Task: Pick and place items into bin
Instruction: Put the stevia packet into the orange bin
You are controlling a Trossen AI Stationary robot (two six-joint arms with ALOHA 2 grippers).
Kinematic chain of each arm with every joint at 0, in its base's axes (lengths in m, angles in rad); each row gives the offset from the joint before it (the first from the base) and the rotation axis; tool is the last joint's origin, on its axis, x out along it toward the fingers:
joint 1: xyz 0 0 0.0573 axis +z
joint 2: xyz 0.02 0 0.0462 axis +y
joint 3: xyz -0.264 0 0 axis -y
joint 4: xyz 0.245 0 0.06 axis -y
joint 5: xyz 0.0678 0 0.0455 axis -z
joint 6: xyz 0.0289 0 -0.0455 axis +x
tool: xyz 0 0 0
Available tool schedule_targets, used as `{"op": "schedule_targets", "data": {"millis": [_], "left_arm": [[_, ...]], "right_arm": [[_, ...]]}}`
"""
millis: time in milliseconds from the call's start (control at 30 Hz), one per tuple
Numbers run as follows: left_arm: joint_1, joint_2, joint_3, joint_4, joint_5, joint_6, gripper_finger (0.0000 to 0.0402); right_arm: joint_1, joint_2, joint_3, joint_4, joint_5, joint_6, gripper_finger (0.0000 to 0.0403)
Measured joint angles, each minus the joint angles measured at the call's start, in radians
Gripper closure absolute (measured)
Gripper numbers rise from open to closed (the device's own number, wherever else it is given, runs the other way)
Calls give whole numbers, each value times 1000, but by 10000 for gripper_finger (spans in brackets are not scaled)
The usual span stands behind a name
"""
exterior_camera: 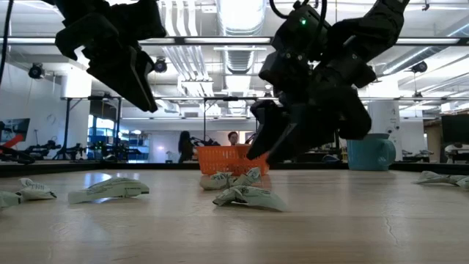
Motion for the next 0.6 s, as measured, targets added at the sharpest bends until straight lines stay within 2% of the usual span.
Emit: {"op": "schedule_targets", "data": {"millis": [233,600], "left_arm": [[0,0,0,3,-1,0,253],[-2,1,0,14,-8,1,253]], "right_arm": [[-14,49,42,2,2,-2,163],[-18,51,49,-24,8,25,163]]}}
